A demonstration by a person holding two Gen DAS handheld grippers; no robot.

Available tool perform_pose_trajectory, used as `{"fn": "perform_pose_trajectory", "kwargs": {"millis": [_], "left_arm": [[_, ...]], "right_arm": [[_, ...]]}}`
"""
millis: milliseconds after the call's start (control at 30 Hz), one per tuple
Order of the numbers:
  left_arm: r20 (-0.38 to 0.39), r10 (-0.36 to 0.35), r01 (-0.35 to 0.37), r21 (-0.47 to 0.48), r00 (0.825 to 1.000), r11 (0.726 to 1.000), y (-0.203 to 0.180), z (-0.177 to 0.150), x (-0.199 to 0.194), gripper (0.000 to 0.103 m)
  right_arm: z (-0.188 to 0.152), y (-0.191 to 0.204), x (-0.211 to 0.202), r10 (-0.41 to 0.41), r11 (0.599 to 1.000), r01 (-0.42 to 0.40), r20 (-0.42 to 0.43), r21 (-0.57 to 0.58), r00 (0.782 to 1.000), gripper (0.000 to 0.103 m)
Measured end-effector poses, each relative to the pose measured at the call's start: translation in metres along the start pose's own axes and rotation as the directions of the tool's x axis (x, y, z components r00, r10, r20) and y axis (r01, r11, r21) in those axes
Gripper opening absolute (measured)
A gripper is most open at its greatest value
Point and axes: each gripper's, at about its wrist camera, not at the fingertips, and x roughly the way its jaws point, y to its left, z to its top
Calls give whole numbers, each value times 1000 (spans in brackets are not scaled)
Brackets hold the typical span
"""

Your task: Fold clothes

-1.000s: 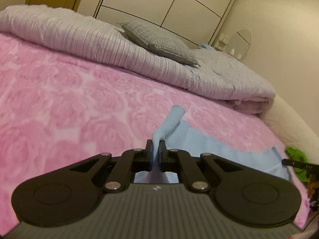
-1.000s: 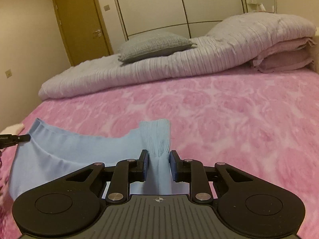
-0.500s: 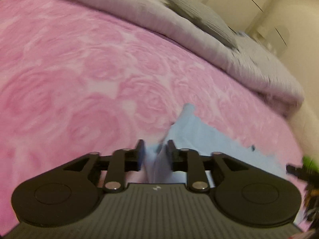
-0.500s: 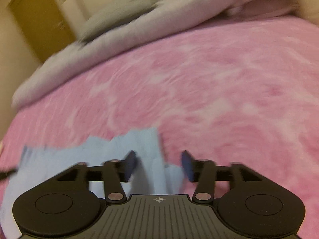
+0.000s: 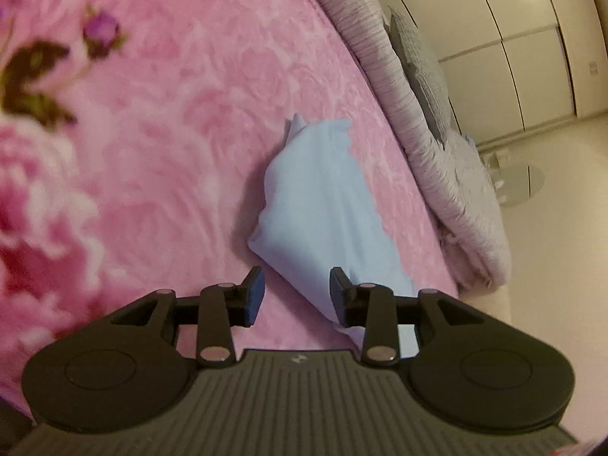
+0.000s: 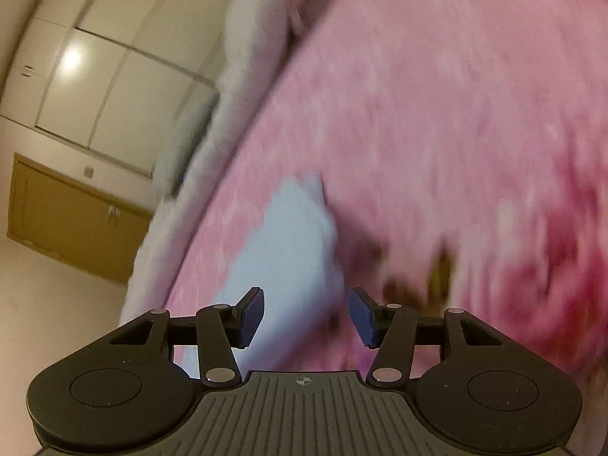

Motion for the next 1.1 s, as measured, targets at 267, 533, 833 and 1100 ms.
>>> {"fn": "perform_pose_trajectory", "kwargs": {"millis": [267,533,833,1100], "left_arm": [[61,19,-8,-186,998,983,11,2,30,31],[64,36,-29,-109,997,994,17,-3,42,11],[25,84,-86,480,996,873,-30,-4,26,8],[-20,50,-39,352,999,935,3,1,29,10]], "right_arm": [[-10,11,36,31,997,-30,-14,71,999,53],[-6,-2,66,-63,992,60,25,109,998,20],[12,-11,52,-71,994,66,66,86,995,9],[13,-33,45,-134,988,129,72,81,988,9]]}}
